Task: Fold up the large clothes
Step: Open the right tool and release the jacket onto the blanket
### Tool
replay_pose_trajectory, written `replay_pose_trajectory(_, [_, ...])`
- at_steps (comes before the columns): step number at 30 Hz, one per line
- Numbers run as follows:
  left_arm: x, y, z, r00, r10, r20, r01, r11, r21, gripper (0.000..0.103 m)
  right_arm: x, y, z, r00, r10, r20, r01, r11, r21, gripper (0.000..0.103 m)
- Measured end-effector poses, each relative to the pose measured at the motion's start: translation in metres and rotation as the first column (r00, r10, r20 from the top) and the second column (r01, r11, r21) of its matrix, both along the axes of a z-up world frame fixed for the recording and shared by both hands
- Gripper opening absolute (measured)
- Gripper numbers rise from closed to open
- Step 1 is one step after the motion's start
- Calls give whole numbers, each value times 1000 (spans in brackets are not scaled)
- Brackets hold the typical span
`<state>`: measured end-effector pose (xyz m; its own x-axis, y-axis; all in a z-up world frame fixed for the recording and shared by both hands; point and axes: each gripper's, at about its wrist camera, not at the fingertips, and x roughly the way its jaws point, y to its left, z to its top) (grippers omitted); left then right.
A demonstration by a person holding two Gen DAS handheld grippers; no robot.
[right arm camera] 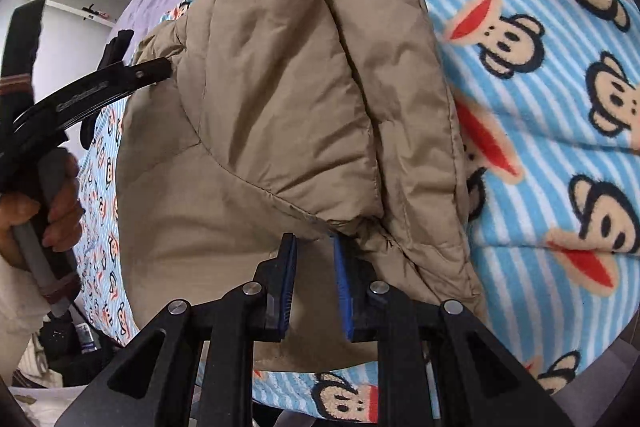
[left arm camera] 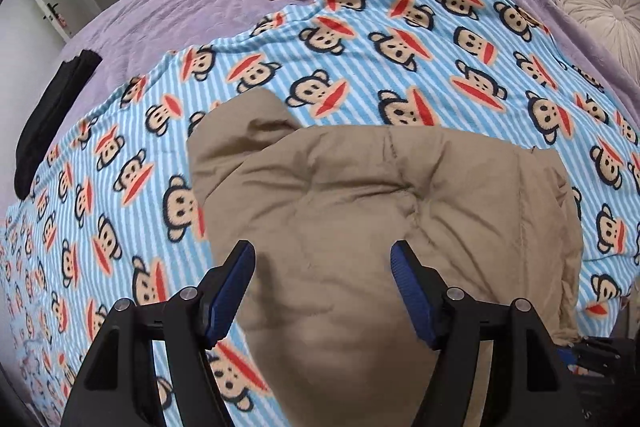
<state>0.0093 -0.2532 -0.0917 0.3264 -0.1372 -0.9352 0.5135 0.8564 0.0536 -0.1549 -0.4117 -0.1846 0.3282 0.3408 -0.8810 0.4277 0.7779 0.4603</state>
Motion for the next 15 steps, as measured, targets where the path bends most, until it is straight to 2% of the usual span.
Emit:
replay_pose_trajectory(6, [-27,55,6,992,111,-65,-111,994,3,72,13,0,-13,999,43,-34,-42,999,7,21])
replay_pose_trajectory(7, [-32,63,6,989,125,-75,-125,992,2,88,14,0,-14,998,47,-39,-47,999,4,21])
replay_pose_trajectory(9, [-41,77,6,985,152,-79,-154,988,-20,101,15,3,-15,997,58,-46,-59,998,-11,21])
replay_pose_trajectory(15, [-56,94,-3,983,143,-116,-148,988,-36,101,19,30,-18,996,61,-65,-65,996,-64,21])
